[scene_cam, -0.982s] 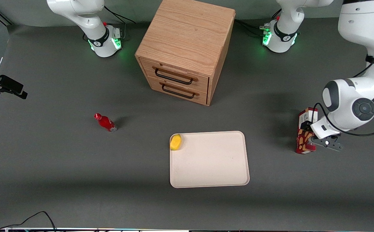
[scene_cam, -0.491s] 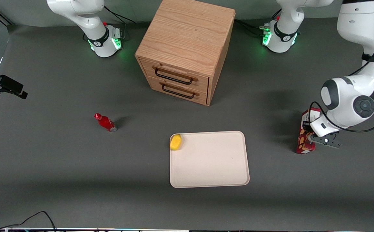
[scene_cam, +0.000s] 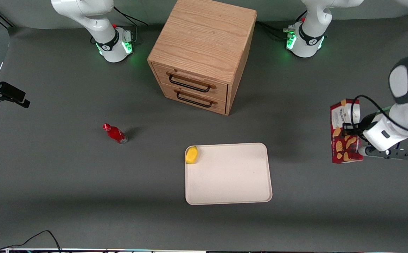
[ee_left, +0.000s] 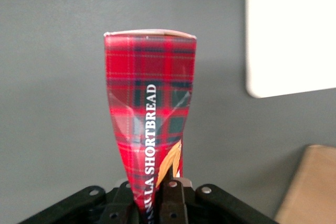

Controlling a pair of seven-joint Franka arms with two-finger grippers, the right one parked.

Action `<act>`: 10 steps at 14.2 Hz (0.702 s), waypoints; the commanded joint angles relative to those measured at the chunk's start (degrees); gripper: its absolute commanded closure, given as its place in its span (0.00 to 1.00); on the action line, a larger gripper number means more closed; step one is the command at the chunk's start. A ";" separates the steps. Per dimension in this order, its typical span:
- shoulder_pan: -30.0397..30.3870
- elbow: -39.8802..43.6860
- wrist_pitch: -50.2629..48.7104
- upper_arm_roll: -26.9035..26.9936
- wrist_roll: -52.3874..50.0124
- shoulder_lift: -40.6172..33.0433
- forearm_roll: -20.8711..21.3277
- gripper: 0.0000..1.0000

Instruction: Place red cookie box on tray

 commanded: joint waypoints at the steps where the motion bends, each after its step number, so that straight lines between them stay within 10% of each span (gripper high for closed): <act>1: -0.48 6.20 -2.91 -7.37 -16.33 3.16 0.22 1.00; 10: -2.94 5.76 31.16 -20.76 -37.03 26.08 18.83 1.00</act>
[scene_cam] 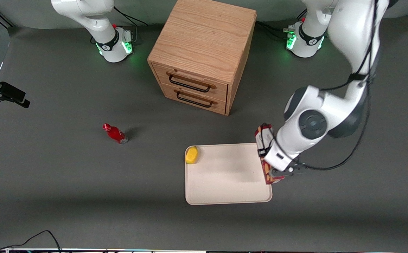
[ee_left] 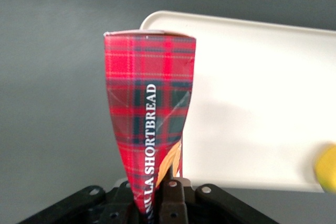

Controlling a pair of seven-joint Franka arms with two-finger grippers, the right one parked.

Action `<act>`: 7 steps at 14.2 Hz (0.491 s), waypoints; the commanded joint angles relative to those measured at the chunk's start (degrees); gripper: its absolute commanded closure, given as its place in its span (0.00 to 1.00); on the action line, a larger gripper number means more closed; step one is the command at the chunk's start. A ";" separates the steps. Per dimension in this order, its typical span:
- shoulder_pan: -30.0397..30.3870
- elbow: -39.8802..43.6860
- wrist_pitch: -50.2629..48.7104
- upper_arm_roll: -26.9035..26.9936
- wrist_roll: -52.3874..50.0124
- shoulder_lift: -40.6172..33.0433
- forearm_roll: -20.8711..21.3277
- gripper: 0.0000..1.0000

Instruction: Place red cookie box on tray

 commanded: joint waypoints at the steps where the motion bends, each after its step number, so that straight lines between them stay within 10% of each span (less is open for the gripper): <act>1: -0.93 2.08 5.17 -0.17 -3.03 5.14 6.21 1.00; 4: -0.92 2.17 5.62 -0.17 -2.59 7.61 11.75 1.00; 5: -0.75 2.17 6.75 -0.08 -2.51 8.05 12.03 0.66; 6: -0.75 2.08 7.54 -0.08 -2.42 8.06 12.03 0.01; 7: -0.49 2.08 6.77 -0.08 -2.24 7.71 12.03 0.00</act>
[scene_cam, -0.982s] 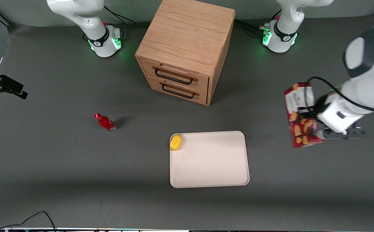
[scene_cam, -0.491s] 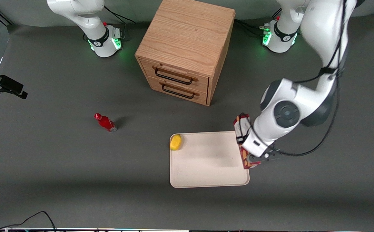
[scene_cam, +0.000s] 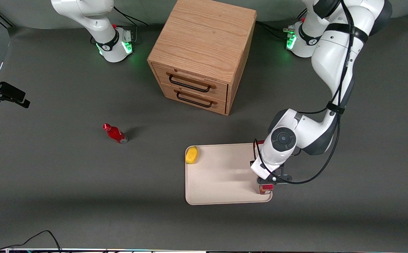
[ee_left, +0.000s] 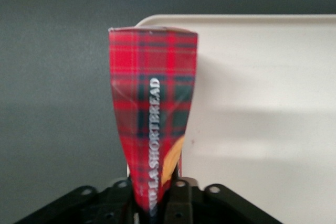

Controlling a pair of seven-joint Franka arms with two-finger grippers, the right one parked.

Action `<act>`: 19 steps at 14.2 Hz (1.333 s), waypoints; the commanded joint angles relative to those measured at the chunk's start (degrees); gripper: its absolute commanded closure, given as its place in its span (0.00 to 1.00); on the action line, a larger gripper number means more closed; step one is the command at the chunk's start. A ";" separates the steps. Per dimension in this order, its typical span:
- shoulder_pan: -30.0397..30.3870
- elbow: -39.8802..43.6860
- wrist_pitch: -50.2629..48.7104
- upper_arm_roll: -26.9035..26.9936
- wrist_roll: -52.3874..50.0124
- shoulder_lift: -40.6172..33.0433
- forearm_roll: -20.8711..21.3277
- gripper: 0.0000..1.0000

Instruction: Place red cookie box on tray

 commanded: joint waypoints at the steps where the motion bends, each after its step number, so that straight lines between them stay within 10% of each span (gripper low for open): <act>1: 0.17 1.23 -1.13 0.06 -0.89 -1.02 1.25 0.00; 4: 1.39 1.23 -12.08 0.06 1.11 -7.76 -1.37 0.00; 9: 1.84 1.32 -36.08 13.83 28.50 -27.54 -19.48 0.00; 19: 1.75 -15.57 -38.75 25.10 48.57 -44.01 -19.50 0.00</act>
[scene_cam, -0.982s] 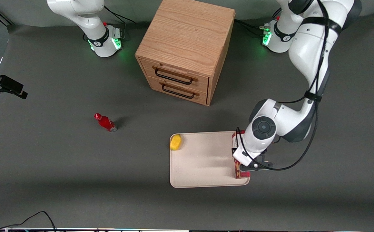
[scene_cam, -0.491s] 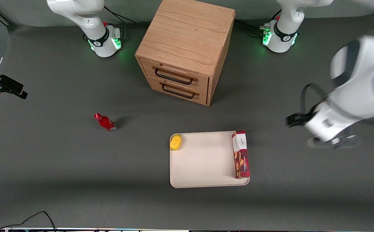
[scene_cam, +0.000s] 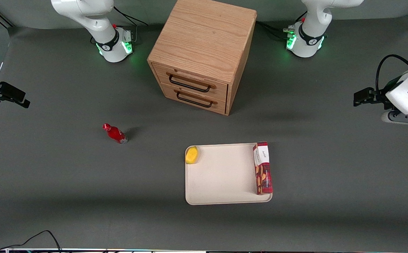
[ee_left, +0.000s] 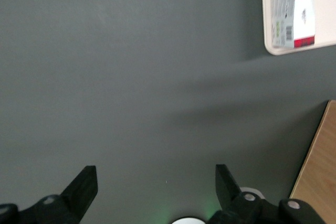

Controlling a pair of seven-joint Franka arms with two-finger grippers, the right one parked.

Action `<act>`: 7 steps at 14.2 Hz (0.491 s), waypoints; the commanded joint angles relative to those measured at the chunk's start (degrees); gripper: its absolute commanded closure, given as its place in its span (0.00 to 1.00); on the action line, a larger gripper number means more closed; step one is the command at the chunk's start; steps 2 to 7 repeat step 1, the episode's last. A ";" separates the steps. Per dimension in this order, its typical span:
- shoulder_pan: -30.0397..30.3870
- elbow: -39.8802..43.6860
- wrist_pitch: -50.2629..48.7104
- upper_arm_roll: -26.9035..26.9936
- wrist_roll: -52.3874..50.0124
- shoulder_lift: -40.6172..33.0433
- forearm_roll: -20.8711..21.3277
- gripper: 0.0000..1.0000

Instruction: Place red cookie box on tray

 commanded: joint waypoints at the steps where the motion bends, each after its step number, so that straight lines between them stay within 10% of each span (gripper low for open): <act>1: -0.80 -0.13 0.03 0.83 6.15 -0.93 -0.64 0.00; 7: -0.80 -0.13 0.03 0.83 6.15 -0.93 -0.64 0.00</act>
